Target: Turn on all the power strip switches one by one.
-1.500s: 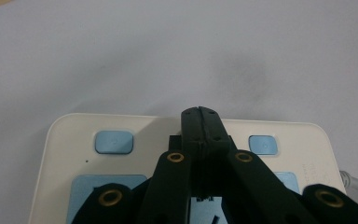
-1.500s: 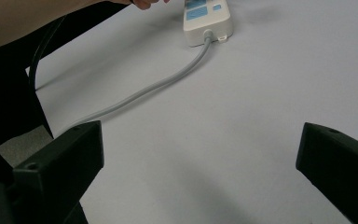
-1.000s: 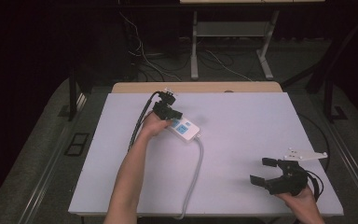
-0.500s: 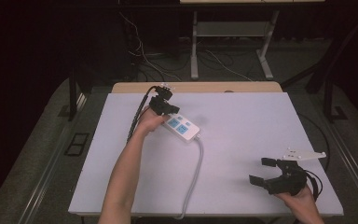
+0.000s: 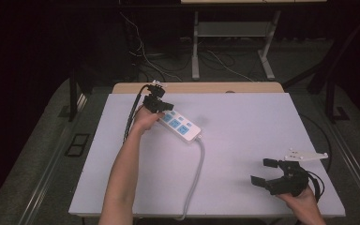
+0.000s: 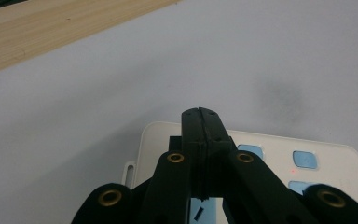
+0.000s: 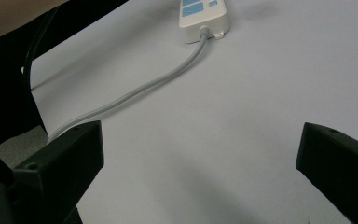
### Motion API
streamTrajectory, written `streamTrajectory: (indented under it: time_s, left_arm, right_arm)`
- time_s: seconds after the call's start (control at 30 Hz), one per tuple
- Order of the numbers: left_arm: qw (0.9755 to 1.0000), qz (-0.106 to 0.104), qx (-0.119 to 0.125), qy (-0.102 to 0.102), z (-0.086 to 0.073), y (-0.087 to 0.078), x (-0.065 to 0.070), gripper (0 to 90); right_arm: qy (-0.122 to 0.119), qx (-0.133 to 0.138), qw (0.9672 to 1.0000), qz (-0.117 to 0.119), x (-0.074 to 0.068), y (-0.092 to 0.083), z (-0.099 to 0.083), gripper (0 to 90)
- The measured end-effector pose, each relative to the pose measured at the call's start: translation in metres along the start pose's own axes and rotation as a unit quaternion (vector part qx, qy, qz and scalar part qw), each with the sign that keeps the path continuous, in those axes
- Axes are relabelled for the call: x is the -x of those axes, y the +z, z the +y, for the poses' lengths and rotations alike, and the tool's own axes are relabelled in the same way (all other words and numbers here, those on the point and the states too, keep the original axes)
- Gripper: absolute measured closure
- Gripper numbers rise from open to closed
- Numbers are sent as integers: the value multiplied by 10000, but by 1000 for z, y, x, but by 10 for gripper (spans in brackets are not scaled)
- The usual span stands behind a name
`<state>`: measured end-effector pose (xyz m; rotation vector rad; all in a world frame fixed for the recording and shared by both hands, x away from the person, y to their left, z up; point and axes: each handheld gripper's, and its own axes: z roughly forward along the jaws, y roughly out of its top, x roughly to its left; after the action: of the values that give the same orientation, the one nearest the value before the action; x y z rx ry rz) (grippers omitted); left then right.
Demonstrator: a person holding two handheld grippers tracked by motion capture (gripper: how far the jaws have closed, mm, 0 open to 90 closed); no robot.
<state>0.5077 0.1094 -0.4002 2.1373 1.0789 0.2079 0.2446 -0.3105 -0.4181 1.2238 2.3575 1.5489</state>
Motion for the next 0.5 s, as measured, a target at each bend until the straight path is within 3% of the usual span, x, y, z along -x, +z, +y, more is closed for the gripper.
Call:
streamTrajectory:
  time_s: [0.4, 0.5]
  left_arm:
    - [9998, 129, -166, 50, -3, 14, 3, 894]
    - [9999, 111, -113, -18, -4, 15, 2, 894]
  right_arm:
    - [-3, -6, 10000, 19, 0, 1, 0, 5]
    - [-7, -6, 10000, 21, 0, 1, 0, 5]
